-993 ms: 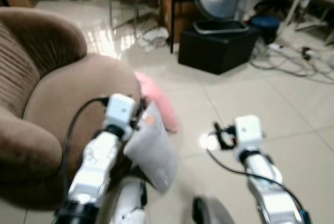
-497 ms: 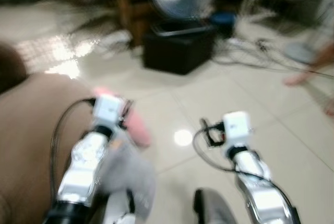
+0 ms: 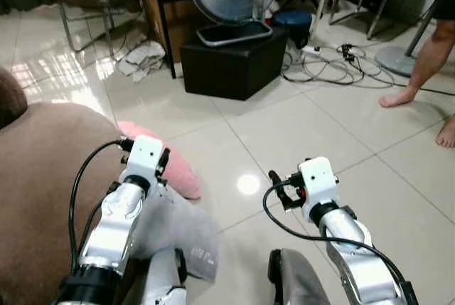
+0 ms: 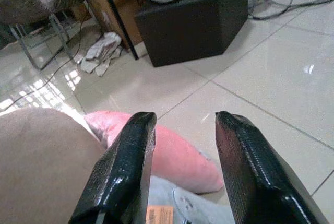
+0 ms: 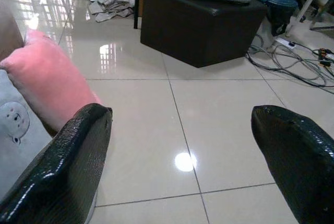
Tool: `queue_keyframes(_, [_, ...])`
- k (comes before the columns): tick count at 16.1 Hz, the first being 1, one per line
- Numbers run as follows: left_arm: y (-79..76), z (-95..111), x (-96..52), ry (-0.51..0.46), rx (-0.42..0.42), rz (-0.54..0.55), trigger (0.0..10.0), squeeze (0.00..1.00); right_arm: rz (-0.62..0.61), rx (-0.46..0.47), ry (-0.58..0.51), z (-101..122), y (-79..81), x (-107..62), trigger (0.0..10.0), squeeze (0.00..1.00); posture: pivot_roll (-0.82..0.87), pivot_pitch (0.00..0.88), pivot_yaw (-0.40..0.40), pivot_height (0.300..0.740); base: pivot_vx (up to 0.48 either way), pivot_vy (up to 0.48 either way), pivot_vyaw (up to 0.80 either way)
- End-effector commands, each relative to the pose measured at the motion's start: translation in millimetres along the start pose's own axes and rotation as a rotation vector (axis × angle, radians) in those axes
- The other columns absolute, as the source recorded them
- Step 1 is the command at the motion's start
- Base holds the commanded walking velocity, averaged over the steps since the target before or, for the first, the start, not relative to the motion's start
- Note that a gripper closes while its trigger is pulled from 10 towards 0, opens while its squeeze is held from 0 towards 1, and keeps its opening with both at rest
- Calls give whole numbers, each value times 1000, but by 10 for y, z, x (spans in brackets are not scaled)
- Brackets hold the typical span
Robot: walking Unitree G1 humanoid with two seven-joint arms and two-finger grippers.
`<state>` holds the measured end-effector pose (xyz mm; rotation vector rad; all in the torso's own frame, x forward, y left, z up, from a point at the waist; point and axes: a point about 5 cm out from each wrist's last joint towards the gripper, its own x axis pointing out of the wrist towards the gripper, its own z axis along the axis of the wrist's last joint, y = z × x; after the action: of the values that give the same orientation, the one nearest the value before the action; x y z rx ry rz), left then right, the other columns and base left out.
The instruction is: Move the pillow to the sofa from floor
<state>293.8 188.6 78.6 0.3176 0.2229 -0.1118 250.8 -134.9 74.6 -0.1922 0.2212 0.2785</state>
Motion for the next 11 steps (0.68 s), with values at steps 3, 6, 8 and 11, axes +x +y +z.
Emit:
queue_keyframes(3, [5, -99, 92, 121, -82, -2, 10000, 0, 40, 4, 16, -27, 44, -14, 10000, 0, -49, 43, 17, 550, 0, 0, 0])
queue_keyframes(6, [-56, -191, 195, 168, -107, -52, 10000, 0, 69, -8, 34, -65, 87, -35, 10000, 0, -49, 62, 14, 525, 0, 0, 0])
queue_keyframes(8, [4, -286, 276, 246, -163, -3, 10000, 0, 122, -55, 49, -103, 128, -67, 10000, 0, -55, 85, 13, 525, 0, 0, 0])
queue_keyframes(11, [115, -370, 298, 285, -275, 39, 10000, 1000, 188, -79, 41, -86, 187, -123, 10000, 0, -76, 136, 11, 525, 0, 0, 0])
